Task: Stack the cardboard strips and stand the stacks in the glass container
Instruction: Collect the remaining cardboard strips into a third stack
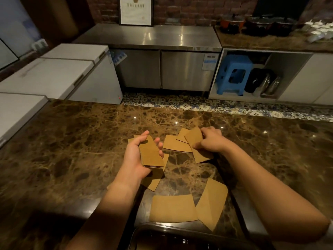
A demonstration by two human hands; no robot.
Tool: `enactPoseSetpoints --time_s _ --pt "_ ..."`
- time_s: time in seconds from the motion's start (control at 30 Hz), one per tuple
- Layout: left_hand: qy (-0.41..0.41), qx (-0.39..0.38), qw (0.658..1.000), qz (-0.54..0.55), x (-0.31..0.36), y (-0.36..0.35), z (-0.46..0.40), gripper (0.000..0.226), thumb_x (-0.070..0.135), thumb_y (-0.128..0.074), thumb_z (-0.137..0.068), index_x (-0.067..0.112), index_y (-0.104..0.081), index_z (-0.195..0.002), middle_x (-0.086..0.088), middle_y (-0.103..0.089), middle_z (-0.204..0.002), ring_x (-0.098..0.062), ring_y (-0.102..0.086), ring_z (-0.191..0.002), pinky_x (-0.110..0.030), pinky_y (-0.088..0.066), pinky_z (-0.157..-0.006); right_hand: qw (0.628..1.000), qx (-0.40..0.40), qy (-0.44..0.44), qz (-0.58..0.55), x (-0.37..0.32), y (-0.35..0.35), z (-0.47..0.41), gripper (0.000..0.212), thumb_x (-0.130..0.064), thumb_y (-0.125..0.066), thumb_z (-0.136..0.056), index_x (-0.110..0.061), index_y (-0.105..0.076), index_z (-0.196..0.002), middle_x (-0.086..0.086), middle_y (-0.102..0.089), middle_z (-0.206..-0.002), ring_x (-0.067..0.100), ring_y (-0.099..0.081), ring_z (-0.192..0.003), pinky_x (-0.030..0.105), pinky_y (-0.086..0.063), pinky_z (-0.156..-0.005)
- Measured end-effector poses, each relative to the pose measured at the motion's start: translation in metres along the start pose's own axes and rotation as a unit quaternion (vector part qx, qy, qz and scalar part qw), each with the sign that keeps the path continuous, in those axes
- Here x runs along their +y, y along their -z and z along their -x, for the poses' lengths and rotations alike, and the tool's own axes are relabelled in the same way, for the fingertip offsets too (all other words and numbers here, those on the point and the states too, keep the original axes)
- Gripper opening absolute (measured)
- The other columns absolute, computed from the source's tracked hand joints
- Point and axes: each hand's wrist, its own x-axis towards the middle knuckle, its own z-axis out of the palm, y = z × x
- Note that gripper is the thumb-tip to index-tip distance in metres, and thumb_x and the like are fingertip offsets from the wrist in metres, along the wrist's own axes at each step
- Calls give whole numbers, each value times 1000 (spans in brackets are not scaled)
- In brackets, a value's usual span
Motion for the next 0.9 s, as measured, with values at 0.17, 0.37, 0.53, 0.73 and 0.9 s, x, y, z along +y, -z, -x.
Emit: enactPoseSetpoints --time_s 0.17,0.37,0.53,0.73,0.9 --pt "3 -13 1000 -9 -5 -5 0 39 18 -51 -94 23 -54 -133 -20 -64 -97 -30 -64 -67 -34 -48 -59 998 46 29 -8 -5 -13 4 62 -39 -81 -78 -21 -54 -131 12 -53 -135 34 -44 -129 44 -43 -98" --pt "-15 -30 999 -34 -13 -20 10 33 18 -51 -97 25 -57 -128 -16 -64 -97 -28 -65 -64 -33 -52 -54 935 107 62 -332 -14 5 42 31 -15 -79 -83 -33 -56 -94 -17 -63 -94 2 -60 -85 22 -46 -67" --pt "-78 -41 992 -94 -20 -40 27 25 28 -55 -99 33 -63 -122 -14 -67 -108 -25 -67 -76 -33 -52 -52 844 128 104 -511 -31 15 94 39 -12 -75 -88 -24 -59 -121 -10 -71 -108 6 -67 -98 26 -51 -79" --pt "-154 -102 974 -129 -18 -62 56 21 36 -56 -98 39 -67 -116 -14 -73 -112 -28 -73 -89 -36 -55 -56 792 156 136 -574 -41 24 140 31 -10 -71 -90 -28 -61 -113 -4 -72 -112 11 -69 -101 34 -57 -87" --pt "-221 -143 947 -182 -15 -75 74 25 37 -52 -100 38 -60 -124 -4 -77 -99 -22 -76 -88 -32 -59 -62 814 251 188 -488 -50 25 168 31 -18 -71 -91 -42 -53 -101 -18 -65 -104 -12 -64 -89 11 -51 -71"
